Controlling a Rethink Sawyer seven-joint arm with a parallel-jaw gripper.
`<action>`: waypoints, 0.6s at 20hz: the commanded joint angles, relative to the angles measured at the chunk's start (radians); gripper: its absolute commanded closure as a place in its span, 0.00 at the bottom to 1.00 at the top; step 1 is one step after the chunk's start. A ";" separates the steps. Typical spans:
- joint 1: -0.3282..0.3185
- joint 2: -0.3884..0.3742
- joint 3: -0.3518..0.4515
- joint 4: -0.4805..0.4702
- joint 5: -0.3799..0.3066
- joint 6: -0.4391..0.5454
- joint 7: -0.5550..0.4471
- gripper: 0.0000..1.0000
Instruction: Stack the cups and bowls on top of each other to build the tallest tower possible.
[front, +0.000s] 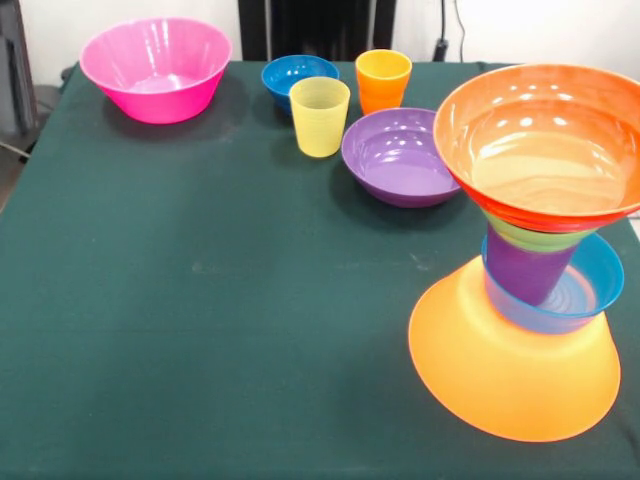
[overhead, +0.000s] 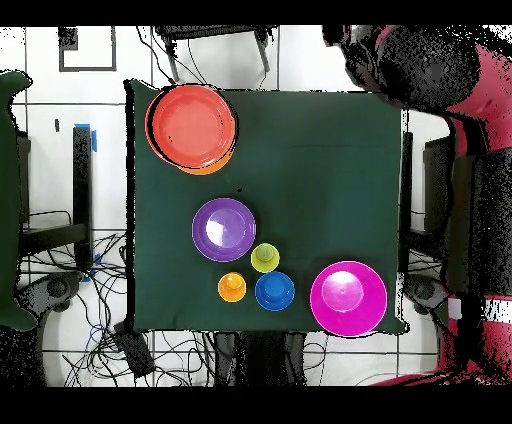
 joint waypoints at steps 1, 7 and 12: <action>0.008 0.075 -0.031 0.214 -0.097 -0.093 -0.046 0.00; 0.025 0.051 -0.113 0.291 -0.094 -0.152 0.078 0.00; 0.078 0.007 -0.236 0.324 -0.060 -0.103 0.211 0.00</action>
